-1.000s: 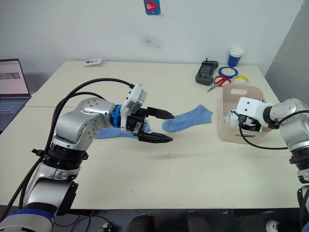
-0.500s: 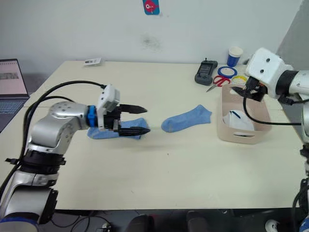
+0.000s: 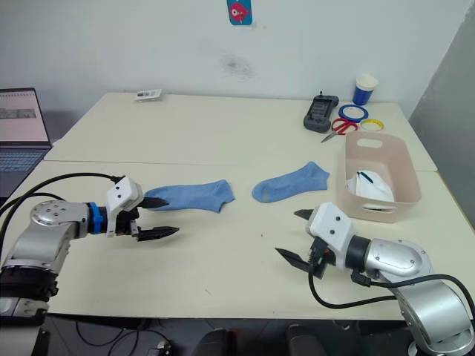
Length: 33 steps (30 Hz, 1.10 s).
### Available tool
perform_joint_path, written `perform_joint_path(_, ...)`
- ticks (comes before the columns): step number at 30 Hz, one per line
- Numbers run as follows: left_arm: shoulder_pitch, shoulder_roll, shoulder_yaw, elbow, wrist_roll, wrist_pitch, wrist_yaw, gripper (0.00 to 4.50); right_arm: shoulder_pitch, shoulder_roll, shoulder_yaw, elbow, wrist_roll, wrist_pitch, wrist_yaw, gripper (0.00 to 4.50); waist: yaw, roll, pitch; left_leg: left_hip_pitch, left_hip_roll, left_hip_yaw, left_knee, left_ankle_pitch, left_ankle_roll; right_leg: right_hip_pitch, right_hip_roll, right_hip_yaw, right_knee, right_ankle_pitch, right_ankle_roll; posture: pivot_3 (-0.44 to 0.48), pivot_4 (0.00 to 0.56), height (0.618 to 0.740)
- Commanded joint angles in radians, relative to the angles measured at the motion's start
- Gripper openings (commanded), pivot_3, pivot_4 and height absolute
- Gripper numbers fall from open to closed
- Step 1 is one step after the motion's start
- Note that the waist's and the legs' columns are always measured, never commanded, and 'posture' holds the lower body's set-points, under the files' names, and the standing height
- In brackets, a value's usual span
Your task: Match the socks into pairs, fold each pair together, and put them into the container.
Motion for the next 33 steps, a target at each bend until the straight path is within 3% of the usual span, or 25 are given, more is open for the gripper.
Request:
perform_joint_path(1,-0.069,-0.066,-0.029,0.022,0.013,-0.022,0.006,4.50,-0.009,-0.011,0.032,-0.035,-0.005,0.000,-0.040,4.48,0.001,0.000,0.000,0.000,0.000,0.000,0.000,0.000,0.000,0.000,0.000,0.000,0.000,0.000,0.000,0.000,0.150,0.732)
perform_joint_path(7,-0.193,-0.189,-0.086,0.148,0.055,-0.002,0.040,4.50,-0.013,0.009,0.075,-0.033,-0.009,0.011,-0.094,4.48,-0.003,0.000,0.000,-0.001,-0.001,0.000,0.000,0.000,0.000,0.000,0.003,-0.001,0.000,0.000,0.000,0.000,0.150,0.732)
perform_joint_path(12,-0.247,-0.220,-0.135,0.254,0.142,-0.020,0.088,4.50,-0.029,0.028,0.138,-0.023,-0.026,0.007,-0.138,4.48,-0.007,-0.001,0.000,0.000,0.000,-0.001,0.000,0.000,0.000,0.000,0.008,0.000,0.001,0.000,0.000,0.000,0.150,0.732)
perform_joint_path(15,-0.259,-0.226,-0.142,0.287,0.171,-0.006,0.116,3.90,-0.036,0.031,0.152,-0.024,-0.027,0.009,-0.155,4.50,-0.007,-0.001,0.000,0.000,0.000,-0.001,0.000,0.000,0.000,0.000,0.009,0.000,0.001,0.000,0.000,0.000,0.150,0.732)
perform_joint_path(23,-0.247,-0.250,-0.156,0.275,0.192,0.066,0.110,1.42,-0.056,0.046,0.126,-0.028,0.002,0.023,-0.187,4.50,-0.004,-0.002,-0.001,0.000,0.000,-0.001,0.000,0.000,0.000,0.000,0.008,0.000,0.001,0.000,0.000,0.000,0.150,0.732)
perform_joint_path(27,-0.215,-0.219,-0.138,0.099,0.130,0.246,0.055,0.25,-0.032,0.034,0.100,-0.056,0.018,0.044,-0.189,4.50,-0.004,-0.002,-0.001,0.000,0.000,-0.001,0.000,0.000,0.000,0.000,0.008,0.000,0.001,0.000,0.000,0.000,0.150,0.732)
perform_joint_path(28,-0.203,-0.212,-0.135,0.050,0.116,0.292,0.046,0.05,-0.026,0.031,0.093,-0.062,0.022,0.048,-0.189,4.50,-0.004,-0.002,-0.001,0.000,0.000,-0.001,0.000,0.000,0.000,0.000,0.008,0.000,0.001,0.000,0.000,0.000,0.150,0.732)
perform_joint_path(33,-0.140,-0.211,-0.130,-0.306,-0.020,0.686,0.043,0.05,0.038,-0.005,0.016,-0.102,0.062,0.078,-0.179,4.50,-0.003,-0.002,-0.001,0.000,0.002,-0.002,0.000,0.000,0.000,0.000,0.005,0.000,0.001,0.000,0.000,0.000,0.150,0.732)
